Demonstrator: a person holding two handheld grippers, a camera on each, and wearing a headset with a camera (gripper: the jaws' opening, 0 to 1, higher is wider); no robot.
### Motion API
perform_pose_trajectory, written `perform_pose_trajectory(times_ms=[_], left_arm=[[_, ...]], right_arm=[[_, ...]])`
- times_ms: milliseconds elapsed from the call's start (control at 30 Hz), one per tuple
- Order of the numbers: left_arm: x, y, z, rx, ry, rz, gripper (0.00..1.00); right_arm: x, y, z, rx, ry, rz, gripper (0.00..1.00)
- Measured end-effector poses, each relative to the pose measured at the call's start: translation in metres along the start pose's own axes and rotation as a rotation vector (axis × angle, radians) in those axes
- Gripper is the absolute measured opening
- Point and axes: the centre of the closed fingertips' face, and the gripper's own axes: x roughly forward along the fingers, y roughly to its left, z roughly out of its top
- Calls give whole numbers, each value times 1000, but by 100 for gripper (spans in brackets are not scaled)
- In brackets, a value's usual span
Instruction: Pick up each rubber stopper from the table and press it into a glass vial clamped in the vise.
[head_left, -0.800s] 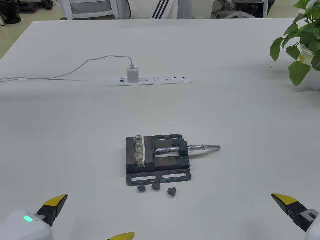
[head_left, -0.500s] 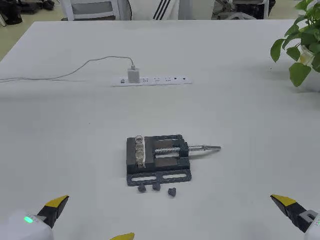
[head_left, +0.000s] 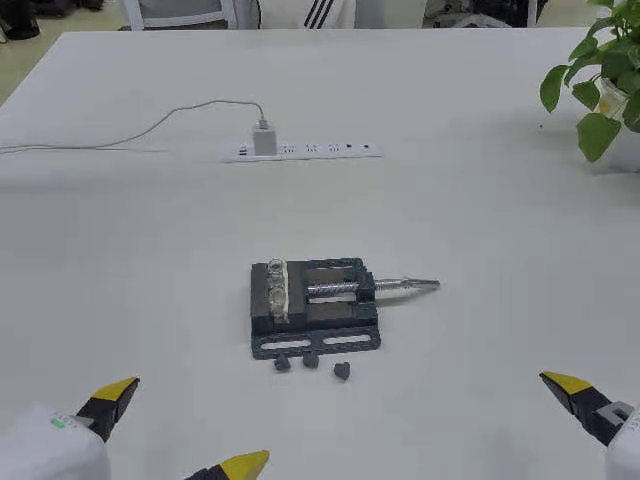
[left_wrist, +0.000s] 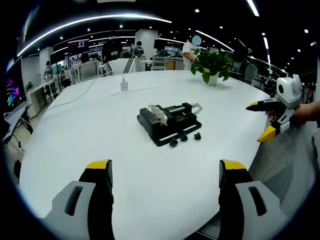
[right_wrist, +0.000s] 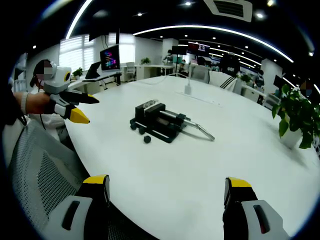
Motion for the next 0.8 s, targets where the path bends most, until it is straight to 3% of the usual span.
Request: perform_pose_trajectory(times_ms=[800], left_arm=[[1, 2, 1, -1, 1, -2, 84]], right_arm=[[1, 1, -2, -3, 12, 9, 94]])
